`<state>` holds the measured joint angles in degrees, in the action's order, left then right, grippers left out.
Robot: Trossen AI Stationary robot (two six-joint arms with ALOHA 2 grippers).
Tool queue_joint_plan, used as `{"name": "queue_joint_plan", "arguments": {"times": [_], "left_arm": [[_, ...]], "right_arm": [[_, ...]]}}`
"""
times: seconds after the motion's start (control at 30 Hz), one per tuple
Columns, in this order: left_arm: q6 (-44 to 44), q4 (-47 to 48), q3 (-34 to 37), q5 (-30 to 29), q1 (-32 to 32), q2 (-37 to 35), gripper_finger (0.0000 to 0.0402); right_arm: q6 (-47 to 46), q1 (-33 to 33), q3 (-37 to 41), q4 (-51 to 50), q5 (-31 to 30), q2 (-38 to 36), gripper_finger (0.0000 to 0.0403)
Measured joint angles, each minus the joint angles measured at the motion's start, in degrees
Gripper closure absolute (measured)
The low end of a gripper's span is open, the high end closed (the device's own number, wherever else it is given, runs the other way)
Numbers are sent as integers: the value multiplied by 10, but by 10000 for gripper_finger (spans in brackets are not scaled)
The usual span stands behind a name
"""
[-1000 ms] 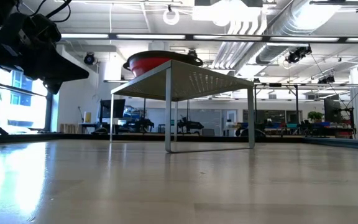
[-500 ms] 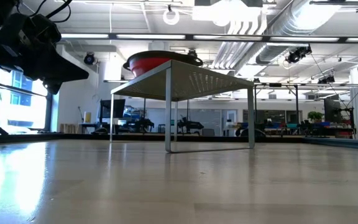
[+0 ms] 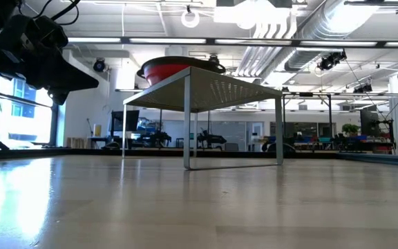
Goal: Pick & Place Fruit
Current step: Put the strawberry into the red strainer on the shelf
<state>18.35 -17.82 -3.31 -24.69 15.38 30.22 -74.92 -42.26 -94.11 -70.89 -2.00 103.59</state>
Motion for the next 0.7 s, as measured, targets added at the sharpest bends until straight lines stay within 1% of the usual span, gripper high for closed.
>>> {"name": "queue_joint_plan", "arguments": {"times": [0.17, 0.37, 0.53, 0.7], "left_arm": [[0, 3, 0, 0, 0, 0, 402], [0, 20, 0, 0, 0, 0, 402], [0, 19, 0, 0, 0, 0, 402], [0, 19, 0, 0, 0, 0, 402]], "right_arm": [[-1, 0, 0, 0, -26, 0, 144], [2, 0, 0, 0, -32, 0, 144], [-3, 0, 18, 15, -74, -1, 144], [-5, 1, 52, 29, -41, -1, 144]]}}
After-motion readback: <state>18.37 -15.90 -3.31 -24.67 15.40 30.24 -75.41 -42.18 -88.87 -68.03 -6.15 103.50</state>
